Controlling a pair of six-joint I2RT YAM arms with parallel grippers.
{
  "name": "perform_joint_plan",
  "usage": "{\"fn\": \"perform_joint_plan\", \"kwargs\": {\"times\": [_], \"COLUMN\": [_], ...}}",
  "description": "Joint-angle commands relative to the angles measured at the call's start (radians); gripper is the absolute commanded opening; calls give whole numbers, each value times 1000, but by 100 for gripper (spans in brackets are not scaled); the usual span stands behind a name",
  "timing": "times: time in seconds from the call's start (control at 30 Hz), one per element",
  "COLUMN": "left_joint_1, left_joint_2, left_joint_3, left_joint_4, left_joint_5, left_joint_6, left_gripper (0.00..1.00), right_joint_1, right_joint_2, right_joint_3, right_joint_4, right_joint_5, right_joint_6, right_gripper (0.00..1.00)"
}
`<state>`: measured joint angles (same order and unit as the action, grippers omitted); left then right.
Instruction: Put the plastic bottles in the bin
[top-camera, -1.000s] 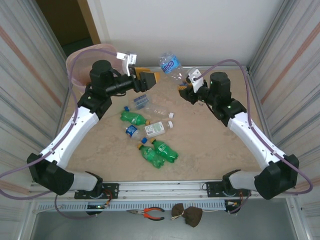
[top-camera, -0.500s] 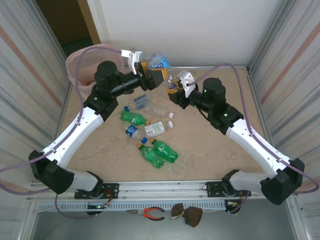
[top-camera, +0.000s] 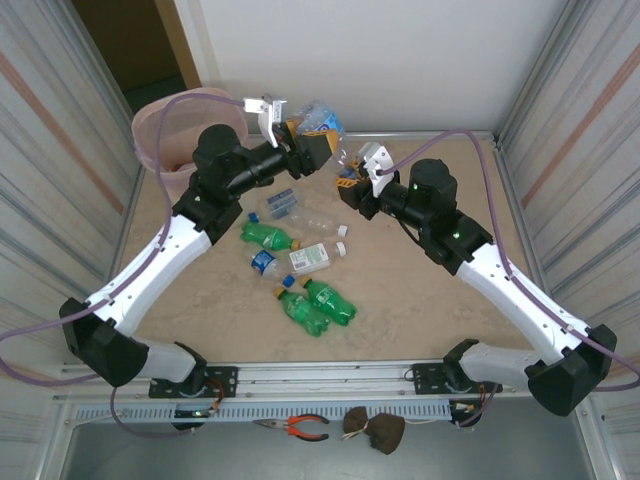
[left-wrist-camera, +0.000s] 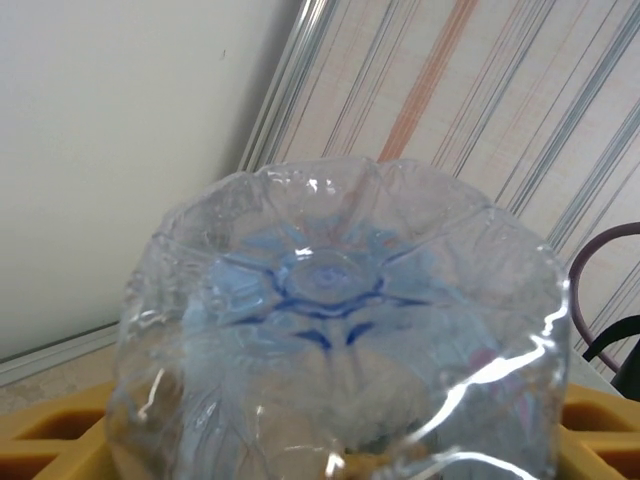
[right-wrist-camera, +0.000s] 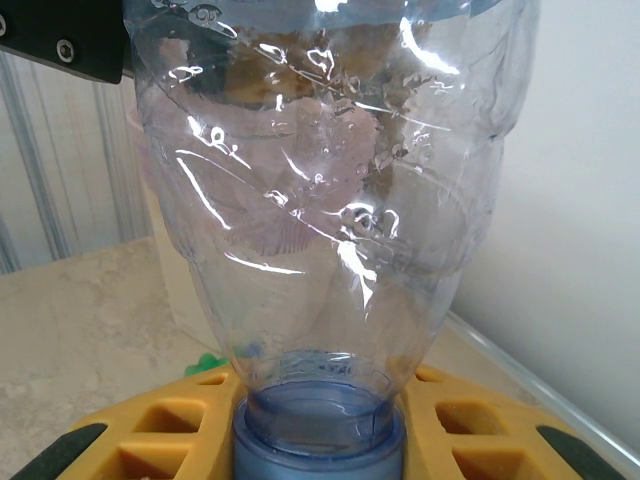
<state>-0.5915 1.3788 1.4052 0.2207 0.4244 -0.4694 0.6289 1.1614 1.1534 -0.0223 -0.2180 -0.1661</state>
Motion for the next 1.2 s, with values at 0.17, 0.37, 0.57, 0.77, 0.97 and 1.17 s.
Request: {"fn": "perform_joint_plan", "kwargs": {"times": [0.17, 0.37, 0.57, 0.77, 0.97, 1.17], "left_joint_1": [-8, -7, -7, -8, 0, 58], "left_joint_2": [-8, -6, -12, -15, -24, -29], "left_joint_3": [29, 25, 26, 32, 43, 64], "left_joint_4": [51, 57, 51, 34, -7, -106], "left_joint_5": [-10, -6, -11, -13, -24, -19], "left_joint_6": [-1, -9, 1, 15, 54, 111], "left_gripper": [66, 60, 52, 47, 47, 47], "right_joint_1": [15, 16, 21, 25, 32, 37], "right_joint_2": [-13, -15, -25, -48, -72, -142], "right_joint_3": [-20, -20, -27, -44, -46, -76], "right_joint_4": [30, 25, 22, 24, -15, -73], "right_joint_5": [17, 25, 31, 40, 41, 77], "right_joint_6": [-21, -26, -29, -32, -38, -49], "right_gripper": [24, 24, 32, 41, 66, 73]}}
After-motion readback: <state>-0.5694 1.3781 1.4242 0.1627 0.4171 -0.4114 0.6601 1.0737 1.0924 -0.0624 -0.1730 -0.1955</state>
